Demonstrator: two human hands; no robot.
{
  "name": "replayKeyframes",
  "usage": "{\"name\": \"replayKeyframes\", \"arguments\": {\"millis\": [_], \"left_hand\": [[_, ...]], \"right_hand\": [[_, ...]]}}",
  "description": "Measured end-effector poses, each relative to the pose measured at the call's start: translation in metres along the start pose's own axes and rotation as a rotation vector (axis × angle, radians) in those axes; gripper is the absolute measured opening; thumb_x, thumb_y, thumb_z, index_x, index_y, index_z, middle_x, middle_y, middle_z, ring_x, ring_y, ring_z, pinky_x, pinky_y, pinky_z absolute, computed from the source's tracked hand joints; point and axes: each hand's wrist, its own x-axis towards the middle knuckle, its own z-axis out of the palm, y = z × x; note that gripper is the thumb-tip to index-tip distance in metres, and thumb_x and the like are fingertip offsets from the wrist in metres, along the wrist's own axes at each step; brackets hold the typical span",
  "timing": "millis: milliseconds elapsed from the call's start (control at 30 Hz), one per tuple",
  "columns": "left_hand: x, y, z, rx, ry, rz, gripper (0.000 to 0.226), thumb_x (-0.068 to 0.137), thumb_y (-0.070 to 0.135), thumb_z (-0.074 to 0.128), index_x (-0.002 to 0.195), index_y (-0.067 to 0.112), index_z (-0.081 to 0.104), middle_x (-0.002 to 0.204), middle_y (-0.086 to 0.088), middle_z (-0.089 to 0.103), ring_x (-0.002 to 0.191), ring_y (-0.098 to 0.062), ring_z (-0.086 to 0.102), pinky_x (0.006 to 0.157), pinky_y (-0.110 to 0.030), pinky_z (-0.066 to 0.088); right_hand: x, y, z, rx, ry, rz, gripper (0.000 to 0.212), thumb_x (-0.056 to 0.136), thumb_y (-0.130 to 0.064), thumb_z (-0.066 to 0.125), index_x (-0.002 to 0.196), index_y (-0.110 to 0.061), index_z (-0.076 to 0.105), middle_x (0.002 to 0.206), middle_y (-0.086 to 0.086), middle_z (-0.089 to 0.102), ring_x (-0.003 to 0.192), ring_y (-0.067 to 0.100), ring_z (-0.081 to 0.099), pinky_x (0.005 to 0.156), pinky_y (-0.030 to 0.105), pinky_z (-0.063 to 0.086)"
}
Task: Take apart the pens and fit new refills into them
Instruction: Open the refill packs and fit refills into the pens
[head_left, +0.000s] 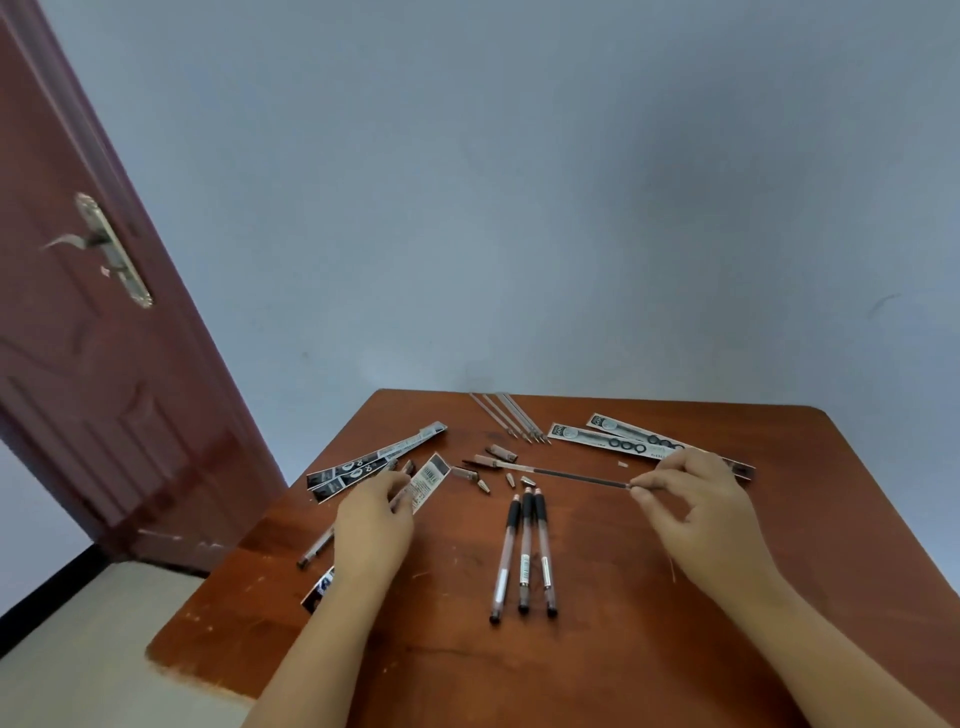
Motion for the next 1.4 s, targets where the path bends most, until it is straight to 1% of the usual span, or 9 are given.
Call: {"name": "replayKeyframes", "arguments": {"millis": [200, 333, 467, 700, 867, 1033, 1167, 1267, 1400], "left_hand": [[0.020, 0.011, -0.003, 0.078, -0.020, 0.099, 0.039, 0.083, -0.006, 0.045, 0.118, 0.006, 0.057, 0.118, -0.013, 0.060, 0.106, -0.026, 0.054, 0.082, -0.030, 0.043], [0.058, 0.005, -0.010, 0.155, -0.065, 0.242, 0.036, 0.084, -0.006, 0.045, 0.115, 0.005, 0.059, 0.117, -0.017, 0.059, 0.109, -0.031, 0.050, 0.089, -0.034, 0.037], [0.085, -0.006, -0.001, 0.182, -0.132, 0.333, 0.036, 0.085, -0.010, 0.039, 0.109, 0.002, 0.062, 0.112, -0.021, 0.061, 0.106, -0.033, 0.051, 0.084, -0.030, 0.037], [0.125, -0.026, 0.028, 0.205, -0.239, 0.354, 0.035, 0.088, -0.006, 0.040, 0.115, 0.003, 0.059, 0.113, -0.022, 0.058, 0.107, -0.033, 0.049, 0.086, -0.030, 0.034], [0.131, -0.040, 0.035, 0.160, -0.224, 0.399, 0.031, 0.090, -0.003, 0.041, 0.117, 0.000, 0.057, 0.122, -0.017, 0.057, 0.115, -0.028, 0.048, 0.095, -0.026, 0.031], [0.122, -0.039, 0.025, 0.088, -0.155, 0.489, 0.031, 0.087, 0.000, 0.050, 0.115, 0.007, 0.061, 0.127, -0.012, 0.055, 0.121, -0.028, 0.045, 0.101, -0.031, 0.030], [0.082, -0.003, 0.015, -0.061, -0.122, 0.640, 0.041, 0.082, 0.031, 0.055, 0.118, 0.011, 0.060, 0.132, -0.011, 0.050, 0.121, -0.021, 0.039, 0.099, -0.028, 0.024], [0.042, 0.028, 0.019, -0.110, -0.104, 0.789, 0.052, 0.076, 0.040, 0.044, 0.115, 0.011, 0.062, 0.125, -0.011, 0.055, 0.115, -0.016, 0.039, 0.096, -0.033, 0.027], [0.001, 0.057, 0.044, 0.004, -0.030, 0.942, 0.039, 0.075, 0.036, 0.046, 0.100, 0.015, 0.068, 0.096, -0.001, 0.069, 0.094, -0.011, 0.057, 0.096, -0.041, 0.036]], "right_hand": [[0.003, -0.002, -0.003, -0.004, 0.004, 0.075, 0.011, 0.064, 0.006, 0.073, 0.067, -0.004, 0.070, 0.067, -0.001, 0.053, 0.071, 0.019, 0.049, 0.078, -0.005, 0.025], [0.000, -0.004, 0.004, 0.059, -0.016, 0.138, 0.005, 0.071, 0.000, 0.069, 0.073, -0.004, 0.071, 0.072, -0.003, 0.052, 0.075, 0.013, 0.047, 0.076, -0.005, 0.028], [-0.004, -0.004, 0.014, 0.093, -0.046, 0.185, 0.005, 0.074, -0.004, 0.068, 0.076, -0.006, 0.071, 0.074, -0.003, 0.053, 0.075, 0.007, 0.046, 0.074, -0.004, 0.029], [0.017, -0.015, 0.047, 0.098, -0.122, 0.209, 0.007, 0.078, -0.009, 0.064, 0.082, -0.008, 0.070, 0.076, -0.009, 0.050, 0.083, 0.012, 0.048, 0.069, 0.009, 0.032], [0.025, -0.023, 0.069, 0.104, -0.136, 0.180, 0.006, 0.077, -0.007, 0.065, 0.080, -0.007, 0.070, 0.074, -0.009, 0.050, 0.080, 0.014, 0.049, 0.069, 0.012, 0.034], [0.024, -0.027, 0.066, 0.097, -0.129, 0.150, 0.005, 0.077, -0.006, 0.065, 0.079, -0.007, 0.070, 0.072, -0.014, 0.048, 0.076, 0.007, 0.046, 0.068, 0.011, 0.032], [0.027, -0.023, 0.045, 0.117, -0.067, 0.205, 0.005, 0.079, -0.008, 0.064, 0.078, -0.008, 0.068, 0.074, -0.018, 0.047, 0.080, 0.010, 0.047, 0.069, 0.009, 0.031], [0.024, -0.017, 0.028, 0.128, -0.061, 0.240, 0.005, 0.079, -0.010, 0.063, 0.076, -0.011, 0.067, 0.074, -0.016, 0.048, 0.081, 0.012, 0.048, 0.069, 0.009, 0.033], [0.012, -0.011, 0.009, 0.190, -0.112, 0.243, 0.015, 0.078, -0.009, 0.064, 0.069, -0.021, 0.063, 0.075, -0.010, 0.054, 0.076, 0.003, 0.050, 0.067, -0.001, 0.032]]}}
